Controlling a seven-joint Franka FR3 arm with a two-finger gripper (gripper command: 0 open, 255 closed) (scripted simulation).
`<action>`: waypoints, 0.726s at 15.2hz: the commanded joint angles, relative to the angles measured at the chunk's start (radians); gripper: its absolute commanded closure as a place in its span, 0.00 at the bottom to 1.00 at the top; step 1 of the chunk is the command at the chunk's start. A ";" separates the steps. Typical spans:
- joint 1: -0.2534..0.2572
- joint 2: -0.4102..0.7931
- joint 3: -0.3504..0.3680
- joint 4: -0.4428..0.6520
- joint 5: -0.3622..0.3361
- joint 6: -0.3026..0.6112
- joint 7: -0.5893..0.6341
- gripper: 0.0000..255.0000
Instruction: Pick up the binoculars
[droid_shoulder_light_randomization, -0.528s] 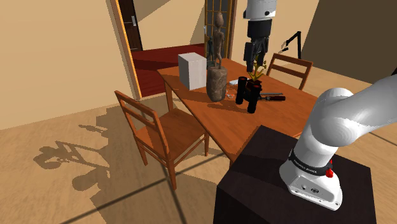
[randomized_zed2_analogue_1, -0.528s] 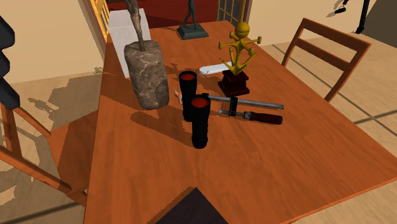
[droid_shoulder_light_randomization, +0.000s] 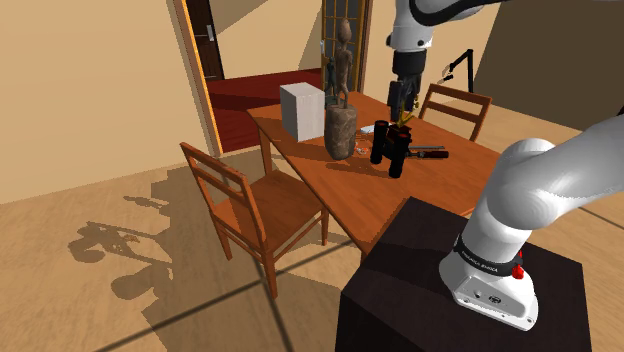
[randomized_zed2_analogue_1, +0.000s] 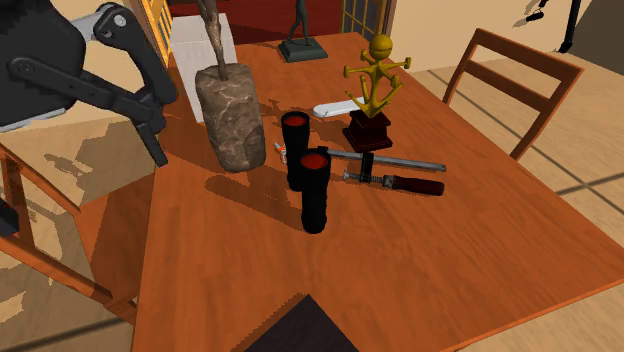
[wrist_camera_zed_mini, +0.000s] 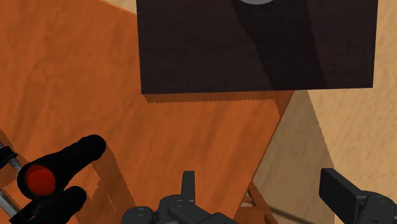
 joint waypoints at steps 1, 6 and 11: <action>-0.013 0.036 -0.046 -0.003 -0.031 0.051 -0.049 0.00; -0.039 0.132 -0.155 -0.015 -0.088 0.187 -0.156 0.00; -0.048 0.266 -0.268 0.009 -0.113 0.326 -0.270 0.00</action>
